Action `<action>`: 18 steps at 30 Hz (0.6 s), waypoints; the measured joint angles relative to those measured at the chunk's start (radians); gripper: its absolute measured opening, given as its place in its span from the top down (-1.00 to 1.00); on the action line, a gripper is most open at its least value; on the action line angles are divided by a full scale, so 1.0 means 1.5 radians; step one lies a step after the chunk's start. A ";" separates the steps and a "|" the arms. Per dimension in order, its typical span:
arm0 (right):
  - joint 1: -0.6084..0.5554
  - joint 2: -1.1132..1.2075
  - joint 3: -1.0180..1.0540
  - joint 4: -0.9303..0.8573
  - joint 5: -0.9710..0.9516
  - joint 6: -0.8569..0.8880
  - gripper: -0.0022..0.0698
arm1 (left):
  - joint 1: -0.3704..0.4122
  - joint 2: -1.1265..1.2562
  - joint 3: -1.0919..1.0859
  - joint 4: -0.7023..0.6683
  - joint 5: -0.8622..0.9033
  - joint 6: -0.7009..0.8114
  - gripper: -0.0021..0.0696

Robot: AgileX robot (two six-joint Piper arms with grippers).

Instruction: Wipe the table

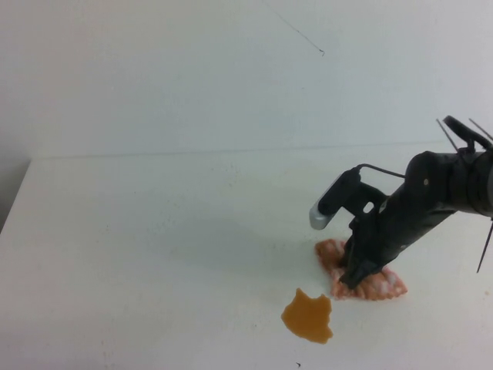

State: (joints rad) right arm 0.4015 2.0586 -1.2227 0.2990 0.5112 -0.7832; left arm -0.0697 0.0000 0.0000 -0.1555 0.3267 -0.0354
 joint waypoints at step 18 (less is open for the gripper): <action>0.218 0.008 -0.042 0.012 0.122 0.073 0.83 | 0.000 0.000 0.000 0.000 0.000 -0.001 0.95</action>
State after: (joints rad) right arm 0.7291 2.0706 -1.2863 0.3163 0.6950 -0.6730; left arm -0.0697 0.0000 0.0000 -0.1555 0.3267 -0.0376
